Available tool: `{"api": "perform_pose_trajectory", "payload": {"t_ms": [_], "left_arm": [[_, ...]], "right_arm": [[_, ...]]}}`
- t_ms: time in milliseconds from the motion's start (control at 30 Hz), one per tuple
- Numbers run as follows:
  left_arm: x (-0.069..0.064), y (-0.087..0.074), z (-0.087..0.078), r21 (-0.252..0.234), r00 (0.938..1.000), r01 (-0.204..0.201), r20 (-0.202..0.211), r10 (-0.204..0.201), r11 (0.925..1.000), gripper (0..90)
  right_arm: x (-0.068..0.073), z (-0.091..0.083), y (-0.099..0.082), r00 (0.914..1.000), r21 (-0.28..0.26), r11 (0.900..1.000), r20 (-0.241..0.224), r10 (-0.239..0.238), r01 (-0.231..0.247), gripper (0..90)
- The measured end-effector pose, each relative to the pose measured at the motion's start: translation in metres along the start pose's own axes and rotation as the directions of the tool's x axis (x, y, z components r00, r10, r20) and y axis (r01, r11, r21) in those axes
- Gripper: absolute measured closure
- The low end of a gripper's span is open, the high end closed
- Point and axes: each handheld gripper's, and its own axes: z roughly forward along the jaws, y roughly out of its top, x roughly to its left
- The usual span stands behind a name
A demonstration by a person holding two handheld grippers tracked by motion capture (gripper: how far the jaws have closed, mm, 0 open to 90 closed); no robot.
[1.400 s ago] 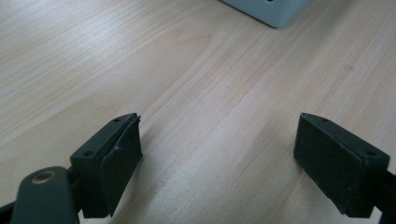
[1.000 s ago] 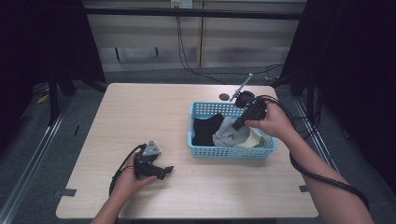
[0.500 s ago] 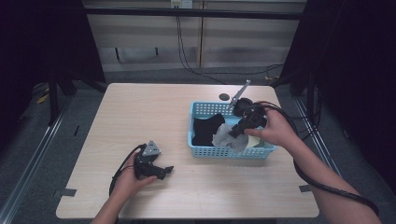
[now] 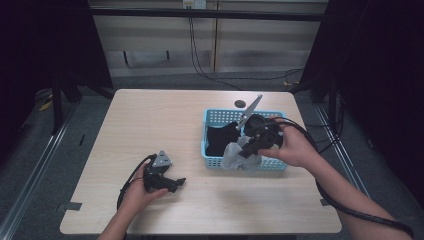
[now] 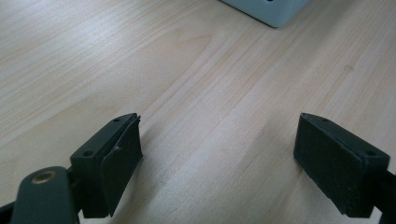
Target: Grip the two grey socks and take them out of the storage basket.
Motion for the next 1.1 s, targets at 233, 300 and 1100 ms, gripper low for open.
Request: {"api": "perform_pose_trajectory", "payload": {"t_ms": [233, 300, 1100], "left_arm": [[0.0, 0.0, 0.0, 0.007, 1.0, -0.006, 0.001, 0.006, 1.0, 14.5], [0.0, 0.0, 0.0, 0.007, 1.0, -0.006, 0.001, 0.006, 1.0, 14.5], [0.001, 0.0, -0.001, 0.008, 0.9999, -0.012, 0.0, 0.012, 0.9999, 14.5]], "right_arm": [[0.011, 0.017, -0.002, 0.999, 0.001, 0.9997, -0.037, -0.026, 0.026, 83.2], [0.011, 0.019, -0.002, 0.9986, 0.003, 0.9994, -0.041, -0.035, 0.035, 83.3], [0.017, 0.079, -0.003, 0.9926, 0.069, 0.9961, -0.112, -0.046, 0.054, 82.8]]}}
